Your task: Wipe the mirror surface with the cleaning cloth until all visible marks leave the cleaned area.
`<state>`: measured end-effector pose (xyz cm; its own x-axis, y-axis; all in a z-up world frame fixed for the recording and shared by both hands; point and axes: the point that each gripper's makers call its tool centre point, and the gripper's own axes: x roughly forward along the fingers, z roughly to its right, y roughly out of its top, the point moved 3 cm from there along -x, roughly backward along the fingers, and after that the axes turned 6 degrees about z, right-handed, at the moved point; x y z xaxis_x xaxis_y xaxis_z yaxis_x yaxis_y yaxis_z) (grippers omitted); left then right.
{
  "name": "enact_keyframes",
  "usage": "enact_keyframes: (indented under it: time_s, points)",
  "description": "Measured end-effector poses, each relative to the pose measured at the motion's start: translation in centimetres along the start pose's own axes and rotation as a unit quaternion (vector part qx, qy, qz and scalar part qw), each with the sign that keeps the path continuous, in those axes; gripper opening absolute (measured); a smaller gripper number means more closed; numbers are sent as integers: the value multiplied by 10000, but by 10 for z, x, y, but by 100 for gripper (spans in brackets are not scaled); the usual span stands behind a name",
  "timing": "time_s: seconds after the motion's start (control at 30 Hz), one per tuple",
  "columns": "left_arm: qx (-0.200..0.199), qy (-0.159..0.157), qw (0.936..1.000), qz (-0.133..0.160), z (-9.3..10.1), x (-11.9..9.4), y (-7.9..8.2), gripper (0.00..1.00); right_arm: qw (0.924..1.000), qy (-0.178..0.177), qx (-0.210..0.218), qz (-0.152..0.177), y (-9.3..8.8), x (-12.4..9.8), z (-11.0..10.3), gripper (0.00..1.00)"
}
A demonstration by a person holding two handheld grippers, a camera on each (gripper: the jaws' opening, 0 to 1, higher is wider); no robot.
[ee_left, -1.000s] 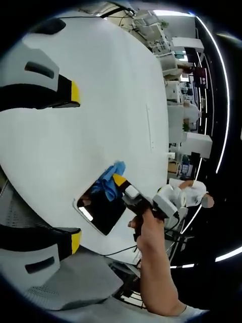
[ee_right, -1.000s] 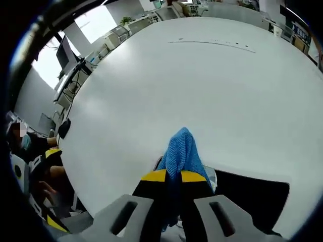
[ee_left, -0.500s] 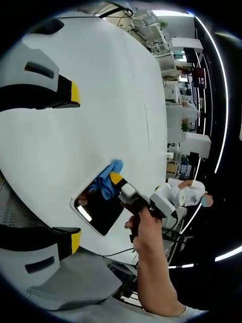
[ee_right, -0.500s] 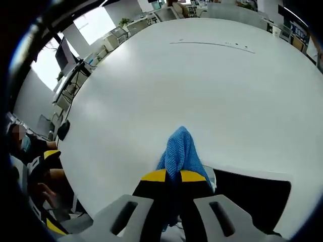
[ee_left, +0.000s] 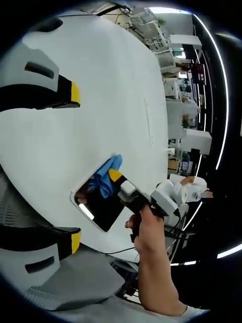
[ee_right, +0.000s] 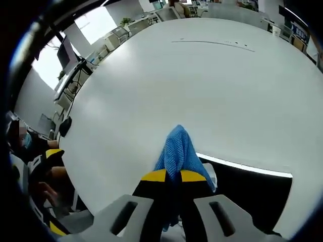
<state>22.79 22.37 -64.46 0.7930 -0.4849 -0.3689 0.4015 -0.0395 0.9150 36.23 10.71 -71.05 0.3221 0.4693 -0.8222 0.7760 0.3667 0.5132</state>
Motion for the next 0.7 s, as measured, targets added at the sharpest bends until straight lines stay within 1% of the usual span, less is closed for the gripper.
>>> enact_keyframes:
  time_s: [0.23, 0.43, 0.6, 0.7]
  points:
    - [-36, -8, 10000, 5, 6, 2, 0, 96, 9999, 82, -36, -61, -7, -4, -2, 2]
    - [-114, 60, 9999, 48, 7, 1, 1, 95, 9999, 116, -62, -65, -10, -5, -3, 2]
    - [-150, 74, 9999, 32, 10, 1, -2, 96, 9998, 144, -78, -93, -14, -7, -7, 2]
    - [-181, -4, 9998, 74, 15, 1, -4, 98, 9998, 143, -95, -98, -16, -8, -8, 2]
